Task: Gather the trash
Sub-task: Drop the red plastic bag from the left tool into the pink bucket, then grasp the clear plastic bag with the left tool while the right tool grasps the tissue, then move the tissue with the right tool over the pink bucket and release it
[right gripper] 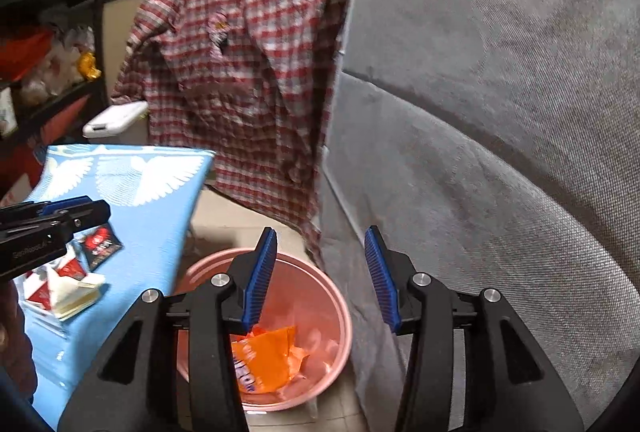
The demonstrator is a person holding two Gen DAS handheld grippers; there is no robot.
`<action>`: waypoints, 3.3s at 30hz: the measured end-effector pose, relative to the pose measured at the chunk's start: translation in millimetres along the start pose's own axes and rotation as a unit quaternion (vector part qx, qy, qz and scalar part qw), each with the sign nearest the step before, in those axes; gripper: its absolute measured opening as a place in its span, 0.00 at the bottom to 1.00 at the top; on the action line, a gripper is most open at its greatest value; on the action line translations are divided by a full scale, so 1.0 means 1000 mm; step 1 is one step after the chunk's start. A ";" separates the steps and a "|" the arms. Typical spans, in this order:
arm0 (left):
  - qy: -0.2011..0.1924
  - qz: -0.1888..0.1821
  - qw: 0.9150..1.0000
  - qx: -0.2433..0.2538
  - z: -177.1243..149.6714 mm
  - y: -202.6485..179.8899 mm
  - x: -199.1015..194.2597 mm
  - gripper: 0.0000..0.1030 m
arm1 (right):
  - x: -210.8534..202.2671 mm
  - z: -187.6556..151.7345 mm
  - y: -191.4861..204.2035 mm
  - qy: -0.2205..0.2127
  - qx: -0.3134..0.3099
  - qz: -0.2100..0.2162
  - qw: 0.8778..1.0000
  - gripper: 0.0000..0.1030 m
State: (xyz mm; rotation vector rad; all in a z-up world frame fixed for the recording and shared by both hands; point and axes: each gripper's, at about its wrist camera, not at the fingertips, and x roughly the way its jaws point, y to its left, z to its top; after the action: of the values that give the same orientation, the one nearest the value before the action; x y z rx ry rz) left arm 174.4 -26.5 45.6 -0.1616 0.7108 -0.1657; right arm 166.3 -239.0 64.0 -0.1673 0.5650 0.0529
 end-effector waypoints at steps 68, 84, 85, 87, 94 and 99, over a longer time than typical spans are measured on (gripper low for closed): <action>0.122 0.024 0.991 -0.049 -0.065 0.220 -0.025 0.47 | 0.080 -0.058 0.239 0.198 -0.064 0.255 0.944 0.42; 0.087 0.049 0.994 -0.039 -0.054 0.215 -0.054 0.38 | 0.054 -0.045 0.212 0.163 -0.043 0.267 0.949 0.19; 0.082 0.051 0.994 -0.040 -0.053 0.215 -0.057 0.38 | 0.052 -0.044 0.209 0.159 -0.041 0.267 0.950 0.18; 0.076 0.054 0.995 -0.042 -0.051 0.214 -0.061 0.38 | 0.046 -0.042 0.202 0.149 -0.035 0.267 0.951 0.18; 0.055 0.060 0.996 -0.041 -0.047 0.203 -0.079 0.38 | 0.028 -0.032 0.187 0.115 -0.015 0.274 0.955 0.18; 0.046 0.062 0.996 -0.040 -0.046 0.195 -0.087 0.38 | 0.008 -0.025 0.188 0.071 -0.018 0.280 0.957 0.18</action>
State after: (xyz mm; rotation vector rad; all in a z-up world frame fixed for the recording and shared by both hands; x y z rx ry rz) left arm 97.8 177.0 27.3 -0.1865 0.8176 -0.0253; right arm 141.9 -57.9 12.1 -0.0411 0.7422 0.6065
